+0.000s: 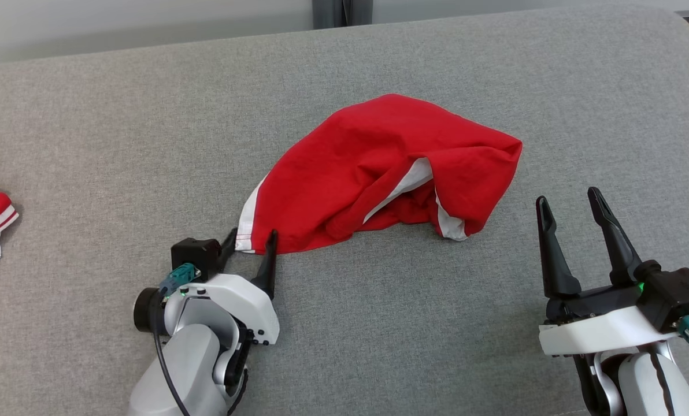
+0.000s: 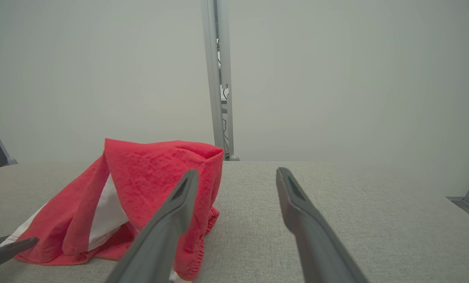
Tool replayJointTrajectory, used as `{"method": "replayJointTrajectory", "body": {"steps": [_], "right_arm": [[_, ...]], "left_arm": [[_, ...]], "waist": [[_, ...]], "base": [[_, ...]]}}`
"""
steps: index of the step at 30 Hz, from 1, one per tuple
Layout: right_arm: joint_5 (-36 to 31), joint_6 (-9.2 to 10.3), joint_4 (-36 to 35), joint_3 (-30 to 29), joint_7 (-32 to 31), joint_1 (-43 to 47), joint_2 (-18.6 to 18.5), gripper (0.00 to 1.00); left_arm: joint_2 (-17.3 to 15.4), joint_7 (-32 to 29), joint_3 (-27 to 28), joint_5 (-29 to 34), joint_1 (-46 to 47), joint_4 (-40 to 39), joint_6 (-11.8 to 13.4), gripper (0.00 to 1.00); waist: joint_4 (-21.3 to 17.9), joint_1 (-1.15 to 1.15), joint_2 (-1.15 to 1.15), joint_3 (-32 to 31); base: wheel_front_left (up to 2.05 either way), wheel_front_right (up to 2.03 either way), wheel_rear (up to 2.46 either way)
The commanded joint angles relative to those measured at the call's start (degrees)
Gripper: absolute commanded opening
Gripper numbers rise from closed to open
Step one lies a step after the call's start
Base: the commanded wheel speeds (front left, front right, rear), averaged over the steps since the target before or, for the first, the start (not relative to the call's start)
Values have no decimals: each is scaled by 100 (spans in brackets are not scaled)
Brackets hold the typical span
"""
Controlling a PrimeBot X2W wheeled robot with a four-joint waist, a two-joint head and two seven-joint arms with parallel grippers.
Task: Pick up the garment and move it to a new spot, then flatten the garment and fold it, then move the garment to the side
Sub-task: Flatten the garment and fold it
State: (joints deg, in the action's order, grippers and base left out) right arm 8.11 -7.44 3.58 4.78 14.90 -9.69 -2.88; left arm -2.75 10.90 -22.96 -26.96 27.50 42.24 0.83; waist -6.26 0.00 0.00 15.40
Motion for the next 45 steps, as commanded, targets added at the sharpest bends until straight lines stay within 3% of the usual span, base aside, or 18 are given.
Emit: {"method": "replayJointTrajectory", "body": {"steps": [1,12,26,30,37,38,45], "right_arm": [[-1,-9,-8,-3,33,-34,-14,100],[-24,-9,47,5,33,-10,-9,100],[51,-9,123,130,33,-49,-6,100],[99,-9,129,158,33,-57,-7,100],[110,-9,152,158,33,-25,-7,100],[118,-9,146,184,33,-39,-6,100],[200,-9,143,241,33,-182,-9,100]], "left_arm": [[-25,17,-30,-87,96,47,-54,0],[-26,427,302,-264,289,-208,221,0],[-26,435,2152,-151,336,-2954,624,0],[-20,434,2443,42,474,-3837,741,0],[-23,423,1510,56,347,-4271,695,0],[-27,422,1022,-99,350,-4142,728,0],[-29,424,-849,-698,596,-3399,695,0]], "waist": [[1,0,0,-2],[73,0,0,-128],[-55,0,0,-270],[-108,0,0,-305],[-131,0,0,-362],[-145,0,0,-352],[-316,0,0,-219]], "base": [[0,0,0],[0,0,0],[0,0,0],[0,0,0],[0,0,0],[0,0,0],[0,0,0]]}}
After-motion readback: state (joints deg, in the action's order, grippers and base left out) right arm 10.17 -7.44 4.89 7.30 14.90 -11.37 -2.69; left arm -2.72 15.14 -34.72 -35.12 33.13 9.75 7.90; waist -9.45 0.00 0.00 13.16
